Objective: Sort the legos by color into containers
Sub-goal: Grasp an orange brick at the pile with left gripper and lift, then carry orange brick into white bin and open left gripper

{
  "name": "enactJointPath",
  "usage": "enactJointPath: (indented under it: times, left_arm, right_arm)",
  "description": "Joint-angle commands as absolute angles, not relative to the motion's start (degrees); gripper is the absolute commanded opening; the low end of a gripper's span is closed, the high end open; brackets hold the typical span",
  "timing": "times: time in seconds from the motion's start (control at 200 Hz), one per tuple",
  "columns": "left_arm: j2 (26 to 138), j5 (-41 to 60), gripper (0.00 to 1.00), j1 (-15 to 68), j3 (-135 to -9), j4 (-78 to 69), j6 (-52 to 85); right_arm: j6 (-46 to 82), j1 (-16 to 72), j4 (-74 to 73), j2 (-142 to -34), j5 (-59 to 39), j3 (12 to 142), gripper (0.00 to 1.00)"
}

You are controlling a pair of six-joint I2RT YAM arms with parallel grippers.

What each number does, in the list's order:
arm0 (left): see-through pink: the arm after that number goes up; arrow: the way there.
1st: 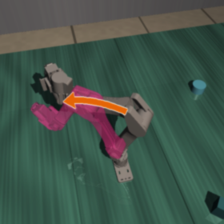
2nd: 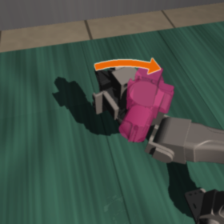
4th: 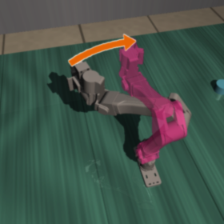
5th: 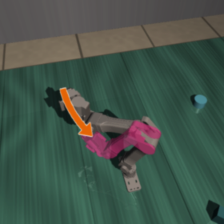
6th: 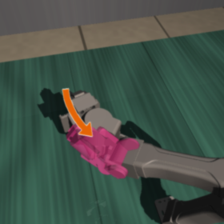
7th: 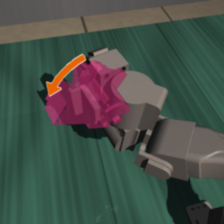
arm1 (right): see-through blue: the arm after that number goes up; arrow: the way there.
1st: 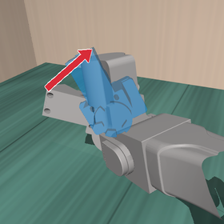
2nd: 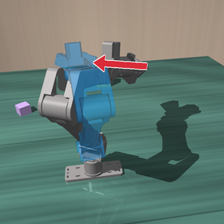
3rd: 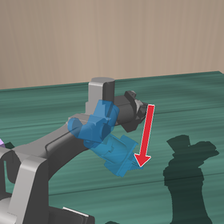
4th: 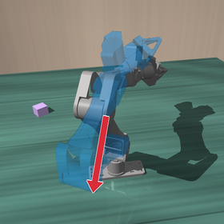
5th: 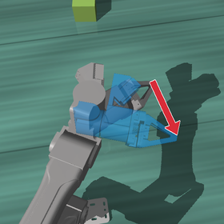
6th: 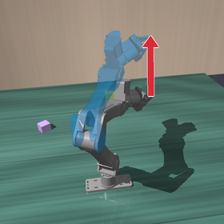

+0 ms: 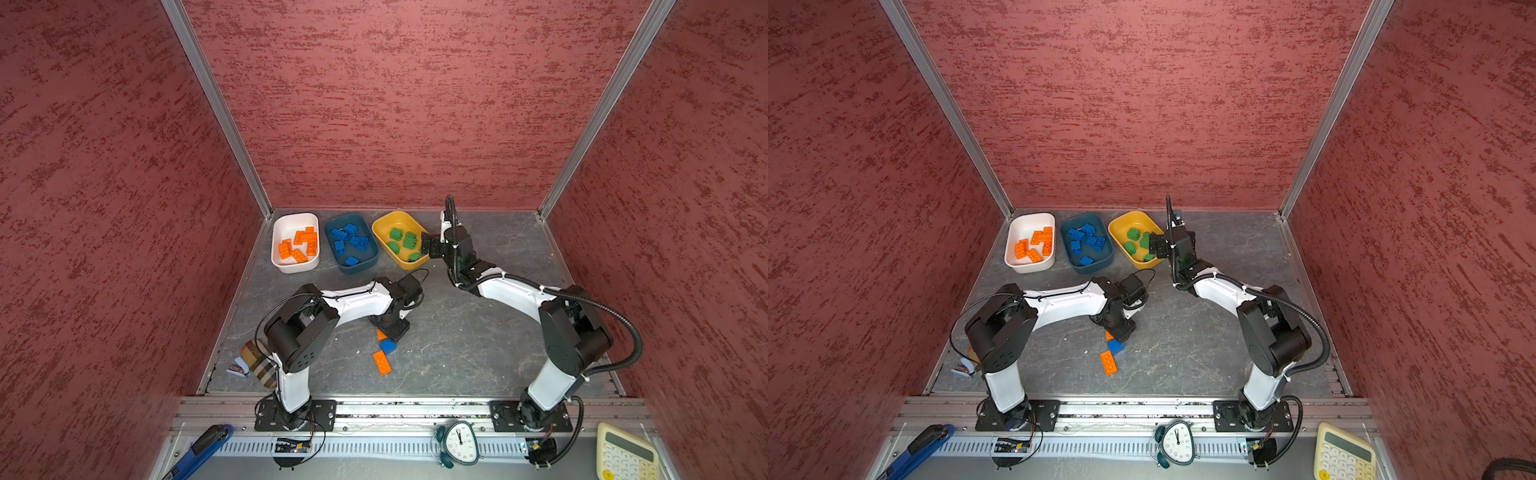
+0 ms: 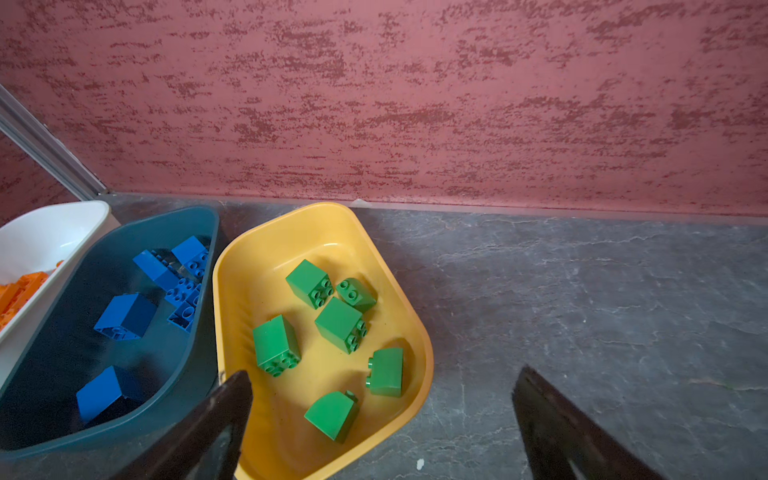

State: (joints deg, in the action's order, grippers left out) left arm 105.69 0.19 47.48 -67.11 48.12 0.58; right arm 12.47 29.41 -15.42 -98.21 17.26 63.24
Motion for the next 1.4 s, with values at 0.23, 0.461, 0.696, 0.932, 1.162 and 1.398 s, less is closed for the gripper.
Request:
enactJointPath:
  times: [0.23,0.461,0.696,0.932,1.162,1.398]
  left_arm:
    - [105.0,-1.3,0.37,44.2,-64.9,44.1,2.3]
    - [100.6,-1.8,0.25,38.1,-64.2,41.0,5.7]
    - [93.1,0.0,0.22,28.4,-62.3,32.8,15.8]
    - [85.0,-1.9,0.22,17.4,-61.5,26.8,24.1]
    - [82.2,-10.2,0.23,5.7,-60.5,19.9,33.8]
    - [92.9,-14.5,0.23,-1.3,-69.8,21.5,35.4]
  right_arm:
    - [14.9,28.8,-18.7,-94.6,19.9,62.1,0.99]
    - [14.6,28.8,-19.9,-93.8,15.0,61.6,0.99]
    - [7.6,28.8,-23.3,-91.6,7.8,58.9,0.99]
    - [6.9,28.8,-23.1,-91.4,9.7,60.1,0.99]
    - [11.4,28.8,-26.5,-89.8,8.6,56.0,0.99]
    - [10.3,28.8,-21.6,-87.5,10.2,55.1,0.99]
